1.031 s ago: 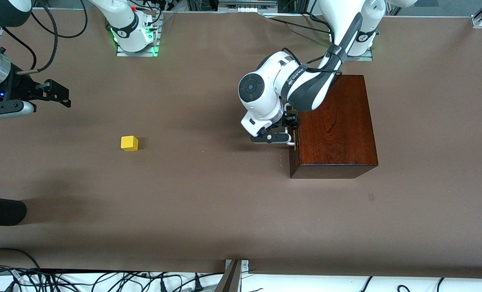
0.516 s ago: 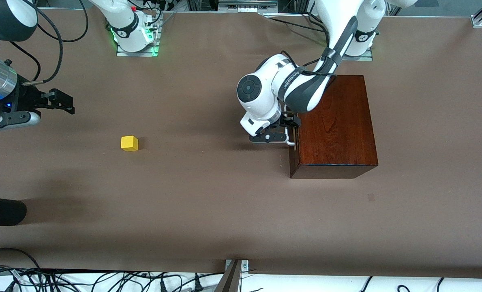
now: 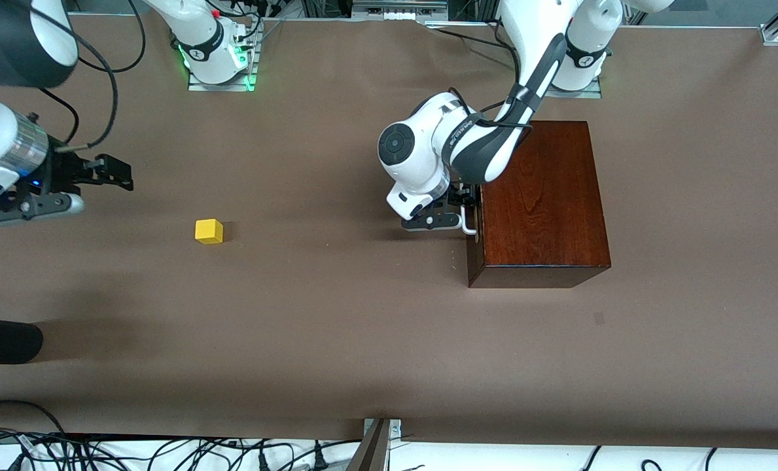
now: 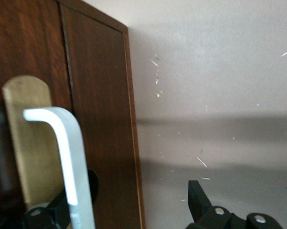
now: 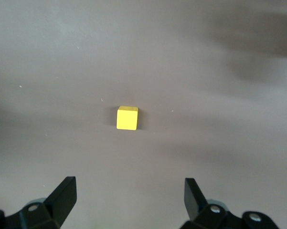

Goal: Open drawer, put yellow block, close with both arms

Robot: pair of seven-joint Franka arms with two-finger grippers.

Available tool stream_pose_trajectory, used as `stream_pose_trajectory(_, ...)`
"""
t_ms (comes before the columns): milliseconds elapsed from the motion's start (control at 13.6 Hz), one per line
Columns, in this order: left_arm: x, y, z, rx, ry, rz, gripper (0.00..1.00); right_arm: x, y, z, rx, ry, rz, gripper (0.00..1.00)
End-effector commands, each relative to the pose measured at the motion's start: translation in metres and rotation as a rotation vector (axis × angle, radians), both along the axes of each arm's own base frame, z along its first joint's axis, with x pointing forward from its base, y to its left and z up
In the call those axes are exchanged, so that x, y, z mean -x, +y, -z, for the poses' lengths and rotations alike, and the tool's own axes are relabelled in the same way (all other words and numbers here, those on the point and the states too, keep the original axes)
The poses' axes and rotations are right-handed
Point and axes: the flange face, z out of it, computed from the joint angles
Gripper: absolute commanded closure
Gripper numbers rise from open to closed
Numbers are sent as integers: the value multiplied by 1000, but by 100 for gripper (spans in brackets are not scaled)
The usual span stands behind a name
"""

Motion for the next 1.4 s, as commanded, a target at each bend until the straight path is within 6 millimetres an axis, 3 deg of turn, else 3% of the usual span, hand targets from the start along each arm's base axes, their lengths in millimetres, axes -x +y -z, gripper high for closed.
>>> stream_pose_trajectory(0,-1,17,-34,-118,-48,20,0,-13,12,44,-4,21,-2,0)
stream_pose_trajectory(516,-1,16,-22,-123,-45,9,0,-1,26,171,-37,-30,40,0)
stream_pose_trajectory(810,7,1,2,-103,-54,2,0,15,23,239,-31,-67,53,0)
stream_pose_trajectory(1326,22,-22,21,-70,-80,-27,0,34,28,304,-29,-78,68,0)
